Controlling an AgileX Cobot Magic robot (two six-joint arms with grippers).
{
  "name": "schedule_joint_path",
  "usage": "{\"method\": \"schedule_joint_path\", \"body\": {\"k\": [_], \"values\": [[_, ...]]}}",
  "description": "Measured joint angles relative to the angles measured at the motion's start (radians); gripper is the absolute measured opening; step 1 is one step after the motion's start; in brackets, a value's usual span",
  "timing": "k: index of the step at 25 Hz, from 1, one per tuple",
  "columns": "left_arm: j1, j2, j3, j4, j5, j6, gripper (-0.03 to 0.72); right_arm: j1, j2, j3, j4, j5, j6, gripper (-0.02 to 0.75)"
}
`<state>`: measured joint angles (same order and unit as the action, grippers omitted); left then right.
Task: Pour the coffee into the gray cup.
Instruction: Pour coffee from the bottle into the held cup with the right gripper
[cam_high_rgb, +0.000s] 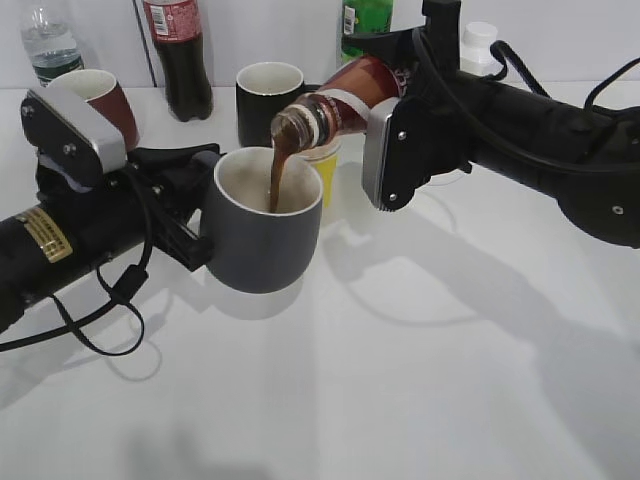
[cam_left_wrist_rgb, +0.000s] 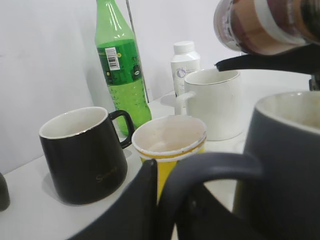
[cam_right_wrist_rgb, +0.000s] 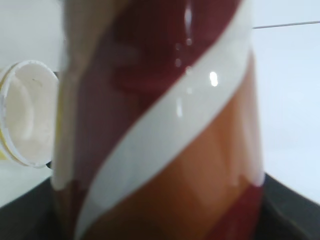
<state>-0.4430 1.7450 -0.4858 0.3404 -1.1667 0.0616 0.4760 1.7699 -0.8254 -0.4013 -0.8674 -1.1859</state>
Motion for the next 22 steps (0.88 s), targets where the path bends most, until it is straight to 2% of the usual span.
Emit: {"method": "schedule_joint_path", "body": {"k": [22], "values": [[0.000, 0.000, 0.000, 0.000, 0.000, 0.000, 0.081, 0.000, 0.000, 0.000, 0.000, -0.023, -0.050, 0.529]]}}
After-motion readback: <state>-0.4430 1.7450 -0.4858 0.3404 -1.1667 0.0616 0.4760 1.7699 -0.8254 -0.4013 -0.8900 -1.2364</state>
